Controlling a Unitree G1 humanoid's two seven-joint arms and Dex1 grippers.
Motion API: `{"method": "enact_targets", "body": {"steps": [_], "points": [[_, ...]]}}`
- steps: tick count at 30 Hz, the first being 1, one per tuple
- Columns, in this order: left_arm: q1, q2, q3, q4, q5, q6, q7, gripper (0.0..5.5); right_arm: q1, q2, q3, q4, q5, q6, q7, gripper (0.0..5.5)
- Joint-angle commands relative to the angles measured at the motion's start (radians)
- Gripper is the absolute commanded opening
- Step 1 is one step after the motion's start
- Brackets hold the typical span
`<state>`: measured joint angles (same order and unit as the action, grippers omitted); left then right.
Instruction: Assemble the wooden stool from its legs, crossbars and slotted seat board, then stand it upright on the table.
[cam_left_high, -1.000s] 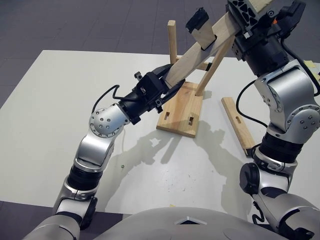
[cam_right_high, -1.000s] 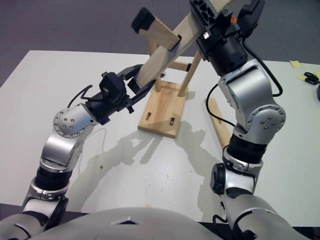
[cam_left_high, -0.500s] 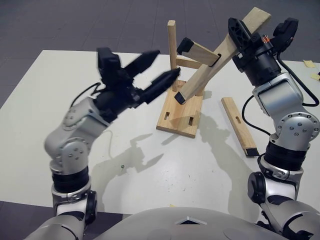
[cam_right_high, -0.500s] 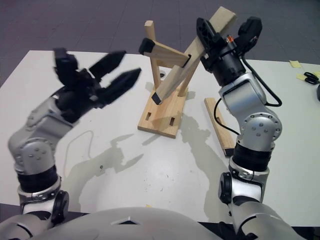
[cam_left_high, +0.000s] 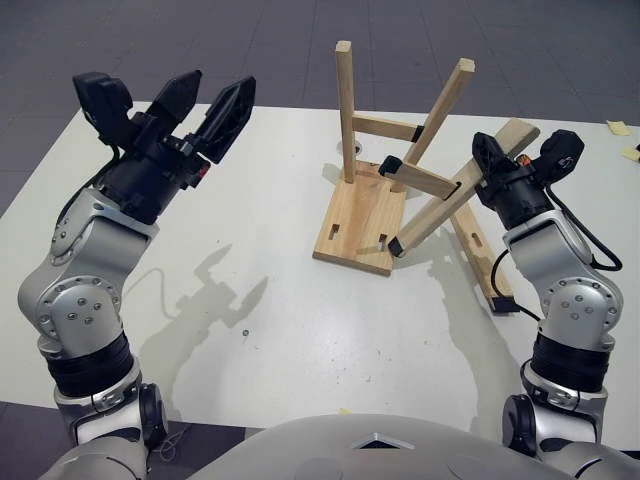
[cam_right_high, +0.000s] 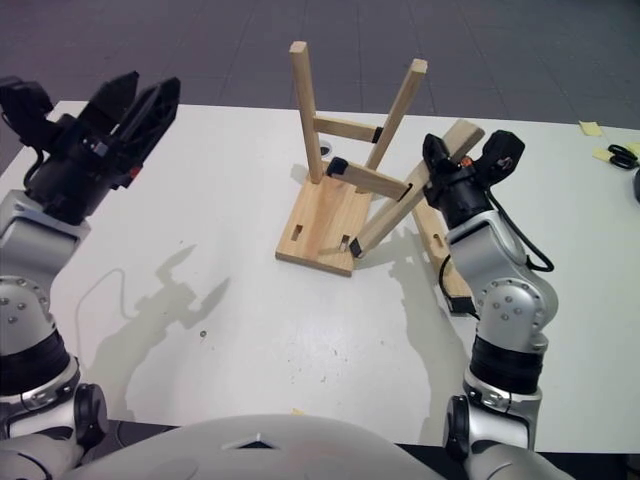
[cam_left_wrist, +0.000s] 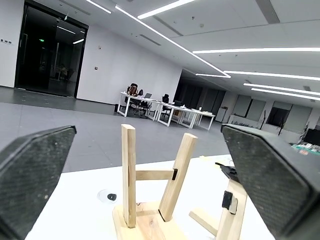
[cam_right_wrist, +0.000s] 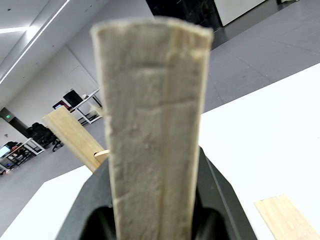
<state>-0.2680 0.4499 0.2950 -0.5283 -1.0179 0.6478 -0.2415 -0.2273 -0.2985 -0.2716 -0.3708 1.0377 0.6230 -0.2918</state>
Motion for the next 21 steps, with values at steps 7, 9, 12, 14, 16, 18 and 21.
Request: {"method": "enact_targets", "body": {"steps": [7, 9, 12, 14, 16, 18, 21], "points": [[0.024, -0.019, -0.078, -0.003, 0.063, -0.013, -0.024, 5.4, -0.004, 0.062, -0.059, 0.002, 0.058, 0.039, -0.058, 1.01], [0.024, -0.025, -0.085, -0.006, 0.06, -0.012, -0.022, 5.4, -0.008, 0.083, -0.055, 0.008, 0.067, 0.049, -0.075, 1.01], [0.023, -0.031, -0.101, -0.005, 0.065, -0.008, -0.023, 5.4, -0.006, 0.123, -0.039, 0.024, 0.065, 0.055, -0.095, 1.01], [0.025, -0.038, -0.112, -0.006, 0.067, -0.007, -0.025, 5.4, -0.009, 0.139, -0.028, 0.037, 0.044, 0.051, -0.092, 1.01], [0.024, -0.041, -0.125, -0.007, 0.074, -0.004, -0.027, 5.4, -0.008, 0.142, -0.013, 0.052, 0.002, 0.041, -0.079, 1.01], [0.021, -0.042, -0.132, -0.004, 0.076, -0.002, -0.027, 5.4, 0.001, 0.111, 0.015, 0.074, -0.085, 0.029, -0.052, 1.01], [0.02, -0.038, -0.129, 0.001, 0.082, -0.002, -0.029, 5.4, 0.006, 0.058, 0.045, 0.09, -0.204, 0.001, -0.012, 1.02]]}}
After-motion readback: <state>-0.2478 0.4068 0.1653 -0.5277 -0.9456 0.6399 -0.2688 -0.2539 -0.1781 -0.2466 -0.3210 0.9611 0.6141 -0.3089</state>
